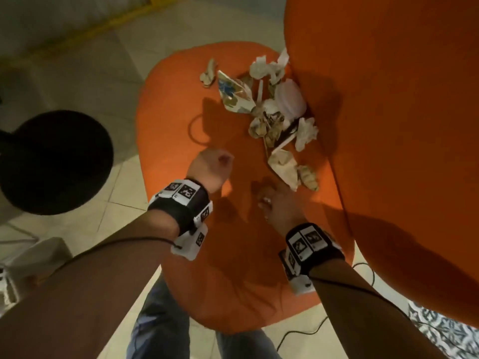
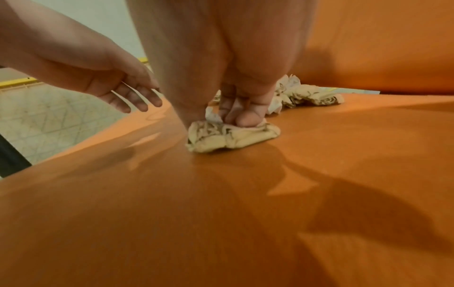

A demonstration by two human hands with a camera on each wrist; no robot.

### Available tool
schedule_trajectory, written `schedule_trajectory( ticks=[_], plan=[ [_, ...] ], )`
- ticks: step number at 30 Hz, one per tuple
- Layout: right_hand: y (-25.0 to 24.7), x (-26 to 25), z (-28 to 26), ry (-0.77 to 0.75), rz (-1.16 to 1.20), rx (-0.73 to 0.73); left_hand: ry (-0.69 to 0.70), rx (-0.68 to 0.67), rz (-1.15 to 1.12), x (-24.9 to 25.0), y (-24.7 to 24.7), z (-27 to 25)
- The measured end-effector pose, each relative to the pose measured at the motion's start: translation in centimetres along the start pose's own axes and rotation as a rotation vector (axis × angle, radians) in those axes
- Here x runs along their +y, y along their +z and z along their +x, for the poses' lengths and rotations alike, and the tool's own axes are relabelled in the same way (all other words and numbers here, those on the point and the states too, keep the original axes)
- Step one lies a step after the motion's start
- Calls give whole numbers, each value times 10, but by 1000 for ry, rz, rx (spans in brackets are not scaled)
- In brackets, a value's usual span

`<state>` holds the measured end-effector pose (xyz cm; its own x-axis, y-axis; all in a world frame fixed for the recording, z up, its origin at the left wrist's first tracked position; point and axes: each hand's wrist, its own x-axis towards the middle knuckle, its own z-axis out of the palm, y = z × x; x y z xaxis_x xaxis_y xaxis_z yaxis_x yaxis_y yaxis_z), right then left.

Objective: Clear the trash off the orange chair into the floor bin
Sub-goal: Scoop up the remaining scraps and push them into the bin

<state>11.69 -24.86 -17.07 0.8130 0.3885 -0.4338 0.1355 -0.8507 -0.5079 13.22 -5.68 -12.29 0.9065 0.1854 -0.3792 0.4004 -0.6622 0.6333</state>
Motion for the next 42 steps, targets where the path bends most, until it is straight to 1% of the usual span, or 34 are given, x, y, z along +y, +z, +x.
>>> schedule_trajectory(
  ticks=[2, 4, 5, 6, 8, 9, 10, 11, 12, 13, 14, 15, 16, 17, 18, 22, 23, 25, 27, 29, 30, 31, 33, 35, 36, 38, 39, 40, 42],
  plan=[
    [-2, 2, 3, -15, 62, 36, 29, 48, 42, 4, -2, 18],
    [-9, 3, 6, -2, 75, 73, 97, 128, 54, 9, -5, 39],
    [-13, 3, 7, -2, 96, 133, 124, 189, 55, 12, -8, 51],
    [-20, 2, 7, -1, 124, 240, 145, 268, 52, 15, -12, 63],
    [-33, 2, 9, 12, 176, 538, 132, 394, 30, 21, -24, 88],
    [-38, 3, 10, 49, 188, 662, 82, 393, 20, 23, -30, 102],
    [-43, 4, 12, 121, 193, 721, 26, 353, 17, 28, -37, 113],
    [-46, 6, 15, 220, 191, 692, -31, 292, 27, 33, -44, 125],
    [-48, 8, 18, 346, 188, 563, -68, 215, 44, 36, -48, 138],
    [-49, 10, 21, 445, 186, 392, -91, 136, 81, 39, -52, 149],
    [-50, 12, 23, 492, 184, 239, -100, 70, 130, 41, -53, 160],
    [-48, 13, 25, 508, 174, 132, -103, 26, 183, 43, -51, 170],
    [-45, 12, 27, 510, 141, 75, -99, -3, 228, 46, -48, 177],
    [-41, 12, 29, 514, 101, 57, -82, -10, 262, 48, -41, 180],
    [-37, 11, 30, 523, 74, 73, -52, 3, 276, 50, -34, 182],
    [-26, 0, 43, 598, 15, 304, 98, 96, 167, 46, -12, 176],
    [-23, 0, 49, 602, 6, 338, 126, 112, 121, 46, -9, 173],
    [-19, -1, 60, 568, 3, 370, 121, 121, 18, 44, -4, 169],
    [-17, 0, 67, 529, 106, 380, 112, 125, -82, 41, -3, 165],
    [-22, -3, 69, 530, 377, 408, 124, 119, -167, 38, -7, 163],
    [-24, -3, 67, 532, 477, 446, 129, 108, -210, 36, -10, 163],
    [-27, -4, 64, 533, 517, 487, 130, 95, -254, 38, -15, 161],
    [-31, -6, 53, 534, 482, 540, 111, 65, -320, 41, -26, 156],
    [-32, -9, 38, 551, 466, 565, 111, -6, -302, 46, -34, 147],
    [-31, -11, 30, 570, 475, 584, 141, -75, -268, 48, -36, 142],
    [-27, -15, 16, 616, 497, 603, 263, -239, -116, 52, -35, 134],
    [-23, -17, 10, 644, 487, 569, 337, -322, 13, 54, -32, 132],
    [-19, -18, 6, 673, 454, 496, 399, -408, 157, 55, -27, 132],
    [-9, -21, 1, 705, 343, 301, 493, -540, 409, 56, -17, 136]
  ],
)
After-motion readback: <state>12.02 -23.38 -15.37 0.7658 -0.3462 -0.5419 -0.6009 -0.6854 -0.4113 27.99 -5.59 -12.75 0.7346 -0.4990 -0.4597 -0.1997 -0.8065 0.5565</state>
